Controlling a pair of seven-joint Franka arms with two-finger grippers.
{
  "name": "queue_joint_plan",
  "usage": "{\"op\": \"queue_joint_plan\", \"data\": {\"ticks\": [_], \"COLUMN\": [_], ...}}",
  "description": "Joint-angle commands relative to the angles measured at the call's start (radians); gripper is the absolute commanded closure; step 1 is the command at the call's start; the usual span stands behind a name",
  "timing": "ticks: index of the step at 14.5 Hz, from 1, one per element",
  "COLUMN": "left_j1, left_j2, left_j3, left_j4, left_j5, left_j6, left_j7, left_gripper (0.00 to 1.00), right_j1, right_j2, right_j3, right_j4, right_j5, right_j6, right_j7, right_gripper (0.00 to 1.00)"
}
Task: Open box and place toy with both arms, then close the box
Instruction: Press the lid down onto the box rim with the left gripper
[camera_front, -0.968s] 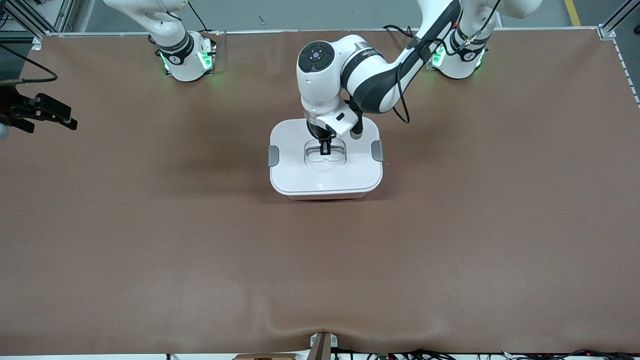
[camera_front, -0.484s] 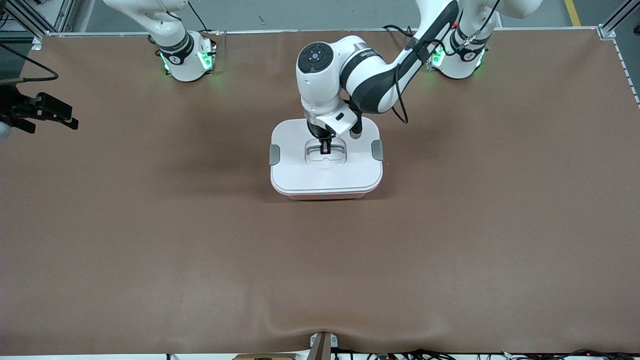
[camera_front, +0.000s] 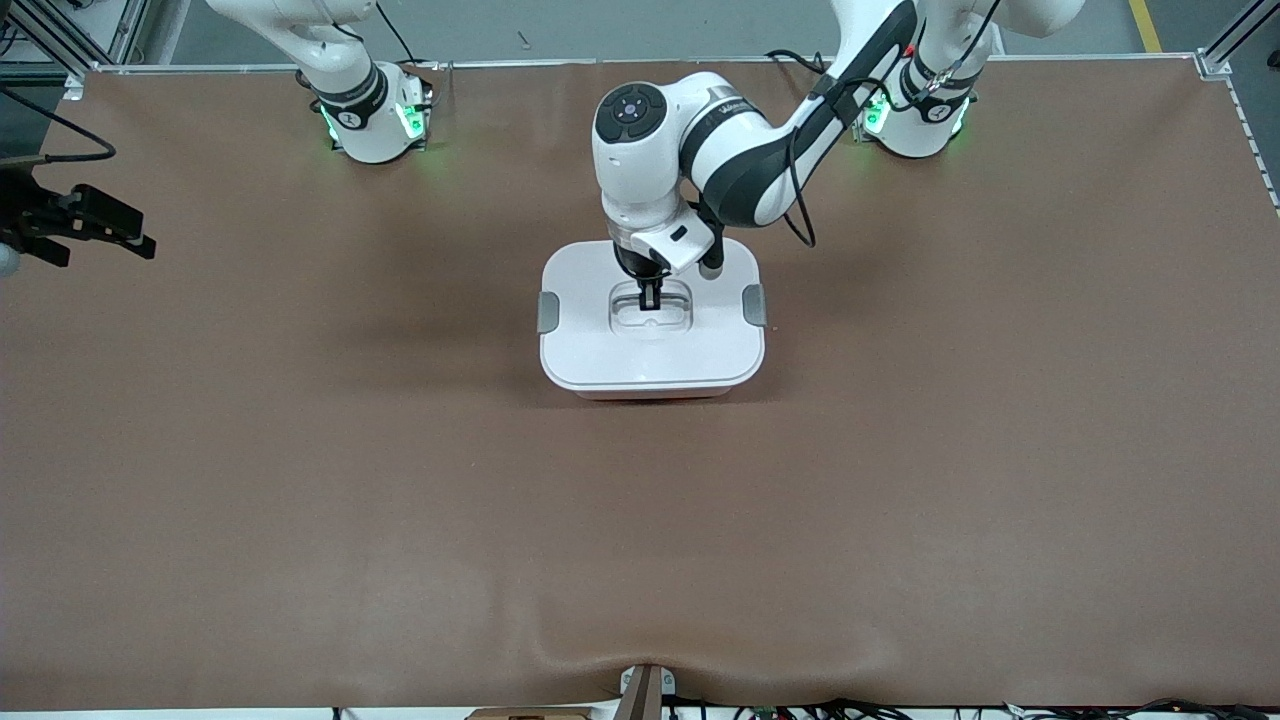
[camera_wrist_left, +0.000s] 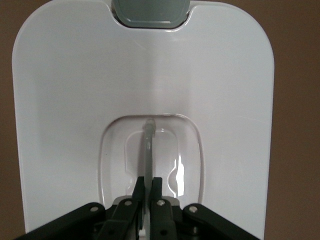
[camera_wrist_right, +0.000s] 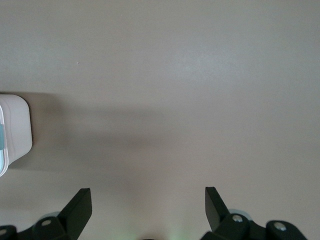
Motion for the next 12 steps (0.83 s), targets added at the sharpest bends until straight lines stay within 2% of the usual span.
{"op": "queue_joint_plan", "data": {"ticks": [1,7,12], "left_j1": [-0.005,-0.006,-0.008], "left_j2": [-0.015,-0.009,0.0], "left_j3": [0.001,0.001,0.001], "left_j4": [-0.019,-0.024,-0.024], "left_j5": [0.029,0.033,0.035], "left_j6": [0.015,0.022,0.035], "left_j7": [-0.036,-0.04,-0.05], "left_gripper": [1.0,1.0,1.0], "right_j1": [0.003,0.019,0.057], "right_j2": [-0.005,-0.005,-0.005], "right_j3": [-0.005,-0.016,-0.057], "right_j4": [0.024,0.024,0.024], "right_j5": [0.011,0.008,0.008], "right_j6": [-0.016,-0.016,-0.016], "right_j7": [-0.006,0.0,0.002], "right_gripper": [0.0,0.0,0.0]}}
